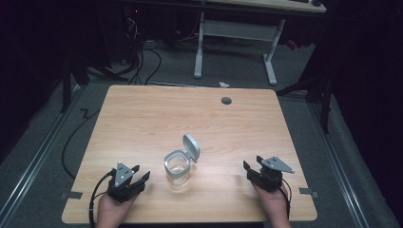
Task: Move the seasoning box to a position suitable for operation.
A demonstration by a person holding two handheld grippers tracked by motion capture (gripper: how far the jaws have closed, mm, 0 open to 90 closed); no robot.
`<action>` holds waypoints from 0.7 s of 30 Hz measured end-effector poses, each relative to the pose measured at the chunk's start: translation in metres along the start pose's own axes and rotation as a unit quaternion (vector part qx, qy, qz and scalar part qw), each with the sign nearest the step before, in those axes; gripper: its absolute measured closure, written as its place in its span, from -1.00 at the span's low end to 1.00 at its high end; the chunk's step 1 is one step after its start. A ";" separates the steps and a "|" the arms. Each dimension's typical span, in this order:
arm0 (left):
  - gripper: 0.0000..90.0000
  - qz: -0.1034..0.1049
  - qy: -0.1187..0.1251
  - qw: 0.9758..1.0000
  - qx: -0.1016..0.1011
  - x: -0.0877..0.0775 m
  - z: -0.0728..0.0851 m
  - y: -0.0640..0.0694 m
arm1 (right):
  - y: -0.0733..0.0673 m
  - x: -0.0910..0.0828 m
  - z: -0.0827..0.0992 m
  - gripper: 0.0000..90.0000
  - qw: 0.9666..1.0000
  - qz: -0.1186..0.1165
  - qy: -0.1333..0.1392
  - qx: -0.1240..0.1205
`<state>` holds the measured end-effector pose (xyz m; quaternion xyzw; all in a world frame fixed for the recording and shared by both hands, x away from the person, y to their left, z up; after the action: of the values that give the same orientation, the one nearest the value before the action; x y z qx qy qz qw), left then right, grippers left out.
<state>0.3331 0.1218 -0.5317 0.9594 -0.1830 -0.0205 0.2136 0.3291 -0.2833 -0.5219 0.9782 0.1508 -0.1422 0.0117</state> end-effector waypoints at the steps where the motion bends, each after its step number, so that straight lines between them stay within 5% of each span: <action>1: 0.13 0.002 -0.001 1.000 -0.003 0.001 0.000 0.001 | 0.001 -0.001 0.000 0.01 1.000 -0.009 0.004 0.020; 8: 0.22 0.016 -0.007 0.999 -0.036 0.004 0.000 0.008 | 0.005 -0.008 0.001 0.21 0.999 -0.030 0.008 0.036; 13: 0.72 0.019 -0.016 0.999 -0.038 0.005 0.004 0.011 | 0.005 -0.009 0.002 0.33 0.998 -0.038 0.007 0.039; 18: 1.00 0.064 -0.031 0.997 -0.037 -0.002 0.012 0.036 | 0.001 -0.007 0.004 0.36 0.998 -0.042 -0.001 0.039; 21: 1.00 0.070 -0.043 0.996 -0.031 -0.004 0.017 0.051 | -0.002 -0.007 0.005 0.39 0.998 -0.046 0.000 0.033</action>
<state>0.3097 0.0738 -0.5257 0.9353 -0.2581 -0.0524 0.2364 0.3210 -0.2838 -0.5243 0.9699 0.1913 -0.1479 -0.0275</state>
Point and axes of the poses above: each handheld gripper's, and its own axes: x roughly forward along the jaws, z roughly out of its underside, y roughly to its right, the point moved 2 cm from there along x, roughly forward along the jaws, and after that the axes turned 14 degrees about y, right-handed, at the moved point
